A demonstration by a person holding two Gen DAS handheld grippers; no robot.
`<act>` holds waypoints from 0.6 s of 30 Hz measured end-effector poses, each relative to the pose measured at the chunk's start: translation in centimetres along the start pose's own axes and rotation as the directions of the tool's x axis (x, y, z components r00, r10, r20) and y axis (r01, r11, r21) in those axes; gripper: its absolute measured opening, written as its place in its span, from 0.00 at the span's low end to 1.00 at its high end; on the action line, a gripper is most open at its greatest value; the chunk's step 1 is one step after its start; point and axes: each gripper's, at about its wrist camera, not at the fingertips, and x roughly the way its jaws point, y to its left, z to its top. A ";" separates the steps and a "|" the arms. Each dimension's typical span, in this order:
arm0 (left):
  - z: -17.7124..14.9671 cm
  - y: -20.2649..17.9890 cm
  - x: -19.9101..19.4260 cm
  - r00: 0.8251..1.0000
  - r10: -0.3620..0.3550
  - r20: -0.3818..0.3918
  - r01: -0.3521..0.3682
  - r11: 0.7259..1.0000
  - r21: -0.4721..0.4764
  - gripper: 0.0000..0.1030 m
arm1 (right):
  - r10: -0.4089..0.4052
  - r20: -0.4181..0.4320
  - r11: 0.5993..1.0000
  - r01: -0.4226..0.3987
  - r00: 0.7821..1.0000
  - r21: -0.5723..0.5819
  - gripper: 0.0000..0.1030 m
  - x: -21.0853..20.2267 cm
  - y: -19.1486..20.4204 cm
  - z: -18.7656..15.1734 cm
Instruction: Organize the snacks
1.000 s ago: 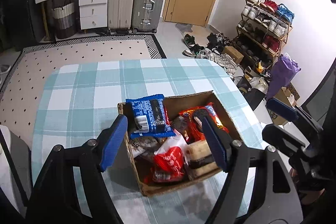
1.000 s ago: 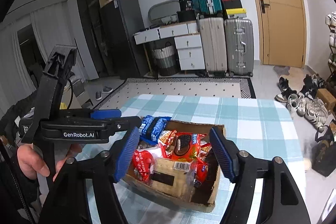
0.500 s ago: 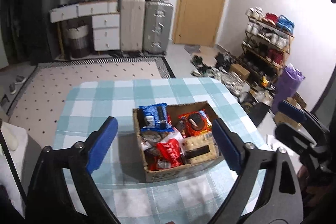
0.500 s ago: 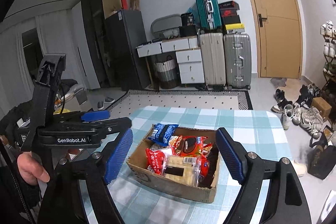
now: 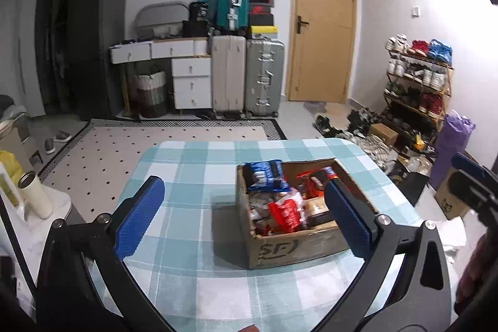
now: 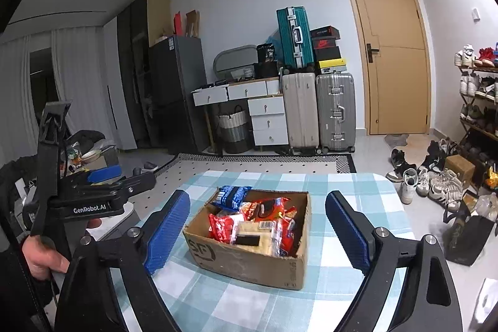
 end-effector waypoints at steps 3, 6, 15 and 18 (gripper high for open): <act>-1.7 0.6 -0.3 1.000 0.019 0.018 -0.019 1.000 -0.008 0.99 | -0.009 0.020 1.000 0.009 1.000 -0.016 0.89 -0.8 0.1 -1.2; -3.5 0.9 -0.5 0.998 0.046 0.051 -0.047 0.999 0.009 0.99 | -0.012 0.043 0.999 0.014 0.999 -0.034 0.91 -1.4 0.2 -2.3; -8.1 1.4 0.5 0.995 0.055 0.086 -0.057 0.998 0.013 0.99 | -0.030 0.050 0.999 0.031 0.998 -0.030 0.92 -1.0 -0.1 -6.5; -9.3 2.2 1.6 0.997 0.055 0.052 -0.053 0.998 -0.040 0.99 | -0.036 0.046 0.999 0.037 0.998 -0.010 0.92 -0.8 -0.6 -7.7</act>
